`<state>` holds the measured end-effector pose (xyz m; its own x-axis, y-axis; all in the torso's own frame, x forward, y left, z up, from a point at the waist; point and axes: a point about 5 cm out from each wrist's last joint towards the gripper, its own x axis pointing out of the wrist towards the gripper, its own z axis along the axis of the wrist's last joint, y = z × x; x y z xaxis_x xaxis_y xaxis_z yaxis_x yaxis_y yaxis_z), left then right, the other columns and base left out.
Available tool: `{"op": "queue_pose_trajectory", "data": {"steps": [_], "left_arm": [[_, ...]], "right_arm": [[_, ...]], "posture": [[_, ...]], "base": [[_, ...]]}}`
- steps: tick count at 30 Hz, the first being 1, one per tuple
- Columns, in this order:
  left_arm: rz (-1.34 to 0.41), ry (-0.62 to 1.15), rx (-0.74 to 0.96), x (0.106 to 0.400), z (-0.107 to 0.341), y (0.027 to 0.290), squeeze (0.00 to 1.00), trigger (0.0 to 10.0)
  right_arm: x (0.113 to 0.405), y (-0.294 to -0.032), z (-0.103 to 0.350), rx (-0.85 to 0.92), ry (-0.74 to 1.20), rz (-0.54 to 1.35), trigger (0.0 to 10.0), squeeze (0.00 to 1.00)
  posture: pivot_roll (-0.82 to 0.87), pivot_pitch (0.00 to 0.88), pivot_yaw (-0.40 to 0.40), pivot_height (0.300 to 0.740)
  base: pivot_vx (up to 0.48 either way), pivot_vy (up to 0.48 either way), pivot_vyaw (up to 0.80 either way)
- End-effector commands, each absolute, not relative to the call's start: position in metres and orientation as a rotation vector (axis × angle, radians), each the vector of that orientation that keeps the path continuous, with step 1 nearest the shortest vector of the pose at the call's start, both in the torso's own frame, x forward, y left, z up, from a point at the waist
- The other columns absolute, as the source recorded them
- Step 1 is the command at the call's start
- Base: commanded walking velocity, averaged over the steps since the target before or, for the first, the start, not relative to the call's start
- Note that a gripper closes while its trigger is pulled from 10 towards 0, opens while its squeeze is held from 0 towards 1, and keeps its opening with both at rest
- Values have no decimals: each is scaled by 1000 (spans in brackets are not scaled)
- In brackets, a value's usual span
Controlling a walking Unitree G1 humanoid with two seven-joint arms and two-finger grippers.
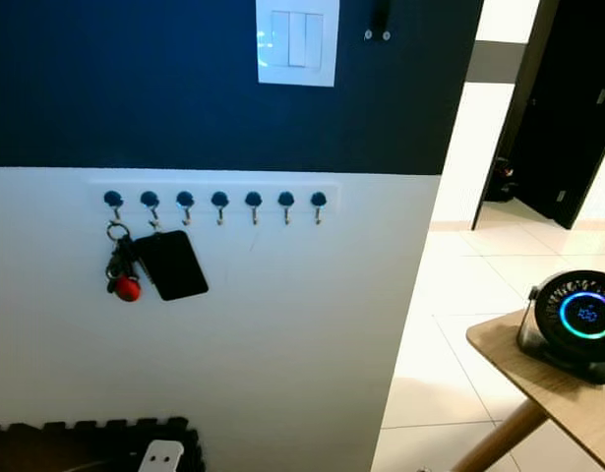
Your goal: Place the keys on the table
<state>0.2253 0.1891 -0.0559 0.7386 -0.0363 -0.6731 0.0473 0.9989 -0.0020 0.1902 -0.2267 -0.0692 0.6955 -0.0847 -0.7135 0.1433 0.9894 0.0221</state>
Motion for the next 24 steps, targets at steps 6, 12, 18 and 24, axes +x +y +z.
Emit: {"op": "queue_pose_trajectory", "data": {"steps": [6,12,18,24], "left_arm": [[-59,737,32,222,-58,188,0,10000],[-72,722,33,225,-55,187,0,10000],[-86,724,53,226,-55,189,0,10000],[-95,720,64,225,-55,189,0,10000]], "right_arm": [[191,-231,-67,143,746,-174,10000,0],[190,-232,-67,139,746,-171,10000,0],[188,-228,-68,143,741,-163,10000,0],[186,-223,-70,143,739,-146,10000,0]], "posture": [[20,19,-39,740],[29,29,-28,740],[31,35,-21,740],[33,38,-23,740]], "base": [[0,0,-167],[0,0,-741],[0,0,-800],[0,0,-800]]}}
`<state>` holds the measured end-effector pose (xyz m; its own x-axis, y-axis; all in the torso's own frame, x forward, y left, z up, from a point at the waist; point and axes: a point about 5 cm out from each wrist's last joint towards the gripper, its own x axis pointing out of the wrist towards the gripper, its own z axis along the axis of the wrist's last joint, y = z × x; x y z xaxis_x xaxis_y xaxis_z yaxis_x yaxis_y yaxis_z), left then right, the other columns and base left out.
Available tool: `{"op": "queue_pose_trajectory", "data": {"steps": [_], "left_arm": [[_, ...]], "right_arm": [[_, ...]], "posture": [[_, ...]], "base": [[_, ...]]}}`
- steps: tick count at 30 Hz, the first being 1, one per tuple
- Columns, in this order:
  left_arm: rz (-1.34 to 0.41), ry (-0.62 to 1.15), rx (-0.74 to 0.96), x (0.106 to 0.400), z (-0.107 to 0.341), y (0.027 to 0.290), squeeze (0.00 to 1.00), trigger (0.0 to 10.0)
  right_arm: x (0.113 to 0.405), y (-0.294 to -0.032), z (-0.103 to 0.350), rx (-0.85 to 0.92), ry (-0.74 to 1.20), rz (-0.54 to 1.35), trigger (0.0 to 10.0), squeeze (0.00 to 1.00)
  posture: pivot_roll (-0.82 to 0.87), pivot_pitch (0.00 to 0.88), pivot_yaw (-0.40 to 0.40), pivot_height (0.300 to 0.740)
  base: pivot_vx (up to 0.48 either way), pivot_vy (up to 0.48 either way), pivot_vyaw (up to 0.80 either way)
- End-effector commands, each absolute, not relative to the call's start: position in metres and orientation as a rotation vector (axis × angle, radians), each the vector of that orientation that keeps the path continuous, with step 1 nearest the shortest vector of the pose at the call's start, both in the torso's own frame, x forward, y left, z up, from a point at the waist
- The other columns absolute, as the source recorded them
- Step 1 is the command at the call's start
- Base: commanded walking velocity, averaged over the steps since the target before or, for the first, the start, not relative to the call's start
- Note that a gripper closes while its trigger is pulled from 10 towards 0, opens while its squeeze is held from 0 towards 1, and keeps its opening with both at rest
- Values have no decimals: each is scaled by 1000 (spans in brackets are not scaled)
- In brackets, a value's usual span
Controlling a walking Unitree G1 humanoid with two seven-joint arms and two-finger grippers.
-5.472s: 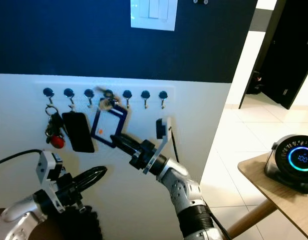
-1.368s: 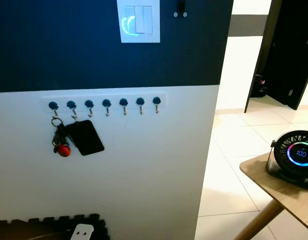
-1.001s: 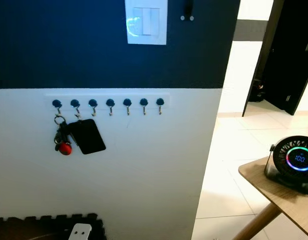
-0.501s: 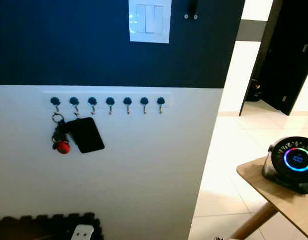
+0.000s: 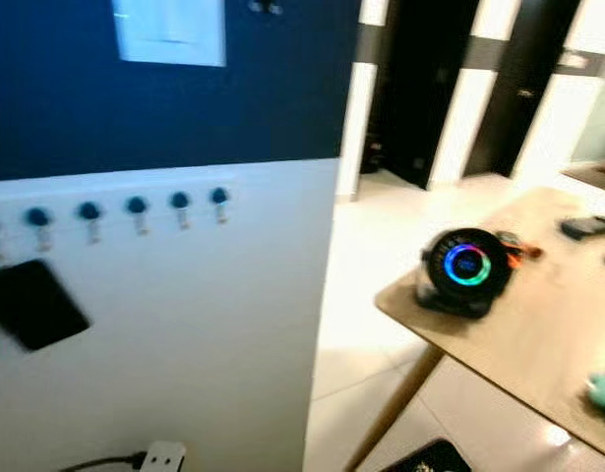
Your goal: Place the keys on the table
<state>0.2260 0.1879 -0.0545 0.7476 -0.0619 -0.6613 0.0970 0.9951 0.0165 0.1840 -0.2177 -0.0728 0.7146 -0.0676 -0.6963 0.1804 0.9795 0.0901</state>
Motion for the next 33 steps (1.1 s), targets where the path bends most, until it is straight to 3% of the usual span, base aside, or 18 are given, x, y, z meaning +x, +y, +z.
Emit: {"op": "queue_pose_trajectory", "data": {"steps": [1,11,26,33], "left_arm": [[-95,720,64,225,-55,189,0,10000],[-88,716,57,223,-55,189,0,10000],[-72,634,-20,224,-50,191,0,10000],[-105,620,-16,225,-49,189,0,10000]], "right_arm": [[186,-223,-70,143,740,-145,10000,0],[187,-220,-70,118,745,-108,10000,0],[188,-215,-71,91,755,-64,10000,0],[186,-215,-72,90,761,-71,10000,0]], "posture": [[33,38,-23,740],[36,39,-28,740],[41,38,-36,740],[39,37,-32,740]], "base": [[0,0,-800],[0,0,-800],[0,0,0],[0,-453,0]]}}
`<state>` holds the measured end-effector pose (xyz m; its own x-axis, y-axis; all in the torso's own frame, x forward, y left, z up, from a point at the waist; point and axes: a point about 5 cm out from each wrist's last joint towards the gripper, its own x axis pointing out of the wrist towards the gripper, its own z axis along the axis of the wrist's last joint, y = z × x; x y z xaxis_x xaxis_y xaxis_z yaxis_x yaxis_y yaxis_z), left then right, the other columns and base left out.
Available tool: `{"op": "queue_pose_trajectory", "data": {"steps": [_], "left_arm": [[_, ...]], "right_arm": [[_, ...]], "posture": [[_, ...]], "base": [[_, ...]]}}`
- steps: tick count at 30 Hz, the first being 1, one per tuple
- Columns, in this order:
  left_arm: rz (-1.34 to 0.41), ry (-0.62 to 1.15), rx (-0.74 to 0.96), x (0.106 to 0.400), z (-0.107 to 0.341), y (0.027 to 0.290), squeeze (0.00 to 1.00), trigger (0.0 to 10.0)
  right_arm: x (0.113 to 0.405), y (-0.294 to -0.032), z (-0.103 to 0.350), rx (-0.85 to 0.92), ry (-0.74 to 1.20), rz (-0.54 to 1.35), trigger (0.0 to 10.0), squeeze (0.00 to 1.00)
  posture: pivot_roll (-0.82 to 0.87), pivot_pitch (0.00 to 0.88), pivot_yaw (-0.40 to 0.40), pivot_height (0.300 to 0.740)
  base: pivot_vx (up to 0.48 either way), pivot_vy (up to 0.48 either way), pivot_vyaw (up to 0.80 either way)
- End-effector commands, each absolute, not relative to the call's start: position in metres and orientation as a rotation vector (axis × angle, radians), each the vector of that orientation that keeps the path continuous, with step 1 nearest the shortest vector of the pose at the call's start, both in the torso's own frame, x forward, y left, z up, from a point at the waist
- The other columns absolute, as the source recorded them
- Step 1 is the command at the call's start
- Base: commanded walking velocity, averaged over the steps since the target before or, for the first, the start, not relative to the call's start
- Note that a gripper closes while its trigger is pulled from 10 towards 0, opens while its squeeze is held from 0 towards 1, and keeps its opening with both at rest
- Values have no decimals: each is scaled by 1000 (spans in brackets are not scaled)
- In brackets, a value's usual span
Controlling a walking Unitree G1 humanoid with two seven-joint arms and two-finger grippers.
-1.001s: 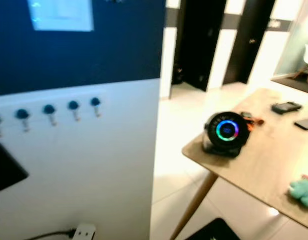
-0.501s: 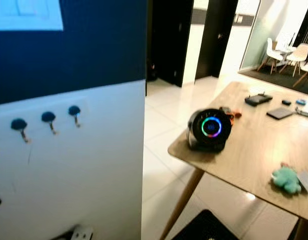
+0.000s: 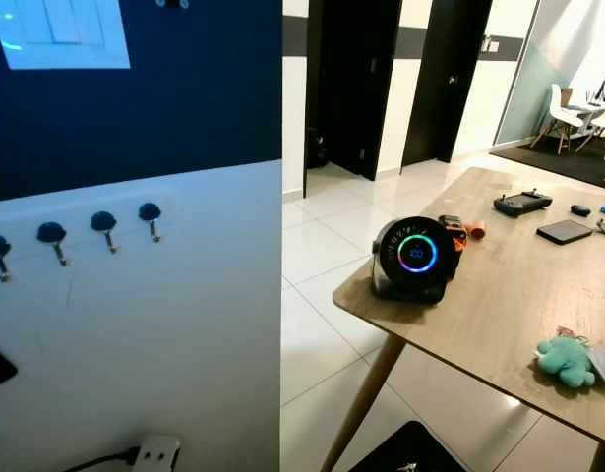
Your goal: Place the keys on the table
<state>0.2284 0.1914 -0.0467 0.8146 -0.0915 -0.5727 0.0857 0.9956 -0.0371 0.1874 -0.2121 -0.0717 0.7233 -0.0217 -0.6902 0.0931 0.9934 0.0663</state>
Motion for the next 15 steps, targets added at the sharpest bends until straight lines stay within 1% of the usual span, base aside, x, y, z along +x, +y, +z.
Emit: {"op": "queue_pose_trajectory", "data": {"steps": [1,8,11,15], "left_arm": [[-107,623,-18,225,-49,188,0,10000],[-124,634,2,225,-50,188,0,10000],[-126,674,25,223,-53,189,0,10000],[-132,677,30,222,-53,189,0,10000]], "right_arm": [[186,-215,-72,91,762,-72,10000,0],[186,-215,-72,90,765,-76,10000,0],[186,-215,-72,90,768,-78,10000,0],[185,-215,-72,90,770,-79,10000,0]], "posture": [[38,37,-31,740],[39,37,-28,740],[40,33,-27,740],[40,31,-26,740]], "base": [[0,-454,0],[0,-455,0],[0,0,0],[0,0,0]]}}
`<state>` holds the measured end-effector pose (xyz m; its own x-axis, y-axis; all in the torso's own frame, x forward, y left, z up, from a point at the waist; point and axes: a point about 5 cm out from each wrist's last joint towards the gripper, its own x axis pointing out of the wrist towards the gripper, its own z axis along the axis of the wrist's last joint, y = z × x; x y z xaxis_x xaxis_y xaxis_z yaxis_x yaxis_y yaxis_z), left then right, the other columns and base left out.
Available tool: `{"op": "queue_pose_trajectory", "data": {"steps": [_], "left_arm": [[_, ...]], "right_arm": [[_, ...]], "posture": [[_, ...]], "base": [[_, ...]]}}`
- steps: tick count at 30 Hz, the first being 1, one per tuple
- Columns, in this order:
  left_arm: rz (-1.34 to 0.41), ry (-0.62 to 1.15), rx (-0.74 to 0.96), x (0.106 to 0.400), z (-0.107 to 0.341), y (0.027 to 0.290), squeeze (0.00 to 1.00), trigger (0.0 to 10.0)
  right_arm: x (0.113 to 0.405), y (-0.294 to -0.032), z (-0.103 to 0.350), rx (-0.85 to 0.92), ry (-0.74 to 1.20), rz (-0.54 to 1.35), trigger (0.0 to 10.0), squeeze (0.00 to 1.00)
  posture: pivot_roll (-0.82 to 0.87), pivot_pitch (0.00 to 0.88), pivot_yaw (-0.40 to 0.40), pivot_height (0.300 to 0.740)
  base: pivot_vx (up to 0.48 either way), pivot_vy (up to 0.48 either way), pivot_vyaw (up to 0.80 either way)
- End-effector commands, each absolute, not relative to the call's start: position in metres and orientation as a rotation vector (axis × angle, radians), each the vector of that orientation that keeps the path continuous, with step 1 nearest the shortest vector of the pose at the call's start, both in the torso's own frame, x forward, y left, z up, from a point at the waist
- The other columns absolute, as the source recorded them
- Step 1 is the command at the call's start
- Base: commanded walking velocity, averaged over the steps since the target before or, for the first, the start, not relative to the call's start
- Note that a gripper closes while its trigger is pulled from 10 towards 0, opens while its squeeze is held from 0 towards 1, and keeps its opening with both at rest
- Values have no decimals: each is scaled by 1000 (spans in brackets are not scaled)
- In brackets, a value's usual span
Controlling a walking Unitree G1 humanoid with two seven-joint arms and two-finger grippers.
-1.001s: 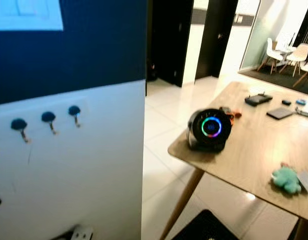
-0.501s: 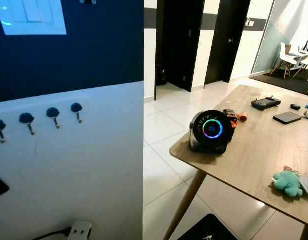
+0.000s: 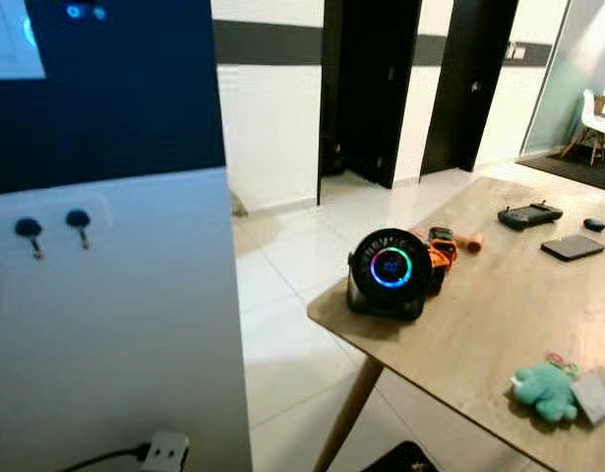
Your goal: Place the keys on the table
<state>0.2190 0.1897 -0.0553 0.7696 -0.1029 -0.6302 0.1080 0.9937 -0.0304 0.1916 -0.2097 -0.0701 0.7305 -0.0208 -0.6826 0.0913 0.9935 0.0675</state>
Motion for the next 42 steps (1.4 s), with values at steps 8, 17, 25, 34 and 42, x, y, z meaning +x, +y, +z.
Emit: {"op": "queue_pose_trajectory", "data": {"steps": [8,17,25,34,42], "left_arm": [[-146,671,29,224,-52,189,0,10000],[-163,670,35,227,-50,188,0,10000],[-174,667,44,227,-50,188,0,10000],[-232,657,81,227,-50,184,0,10000],[-196,695,64,225,-53,187,0,10000]], "right_arm": [[185,-215,-73,97,769,-81,10000,0],[184,-215,-73,103,766,-89,10000,0],[184,-214,-73,108,763,-95,10000,0],[187,-214,-72,107,760,-94,10000,0],[189,-215,-71,109,758,-94,10000,0]], "posture": [[41,22,-21,740],[41,18,-17,740],[37,22,-9,740],[44,20,-11,740],[45,21,-16,740]], "base": [[0,0,0],[0,0,0],[0,0,0],[0,-232,0],[0,0,0]]}}
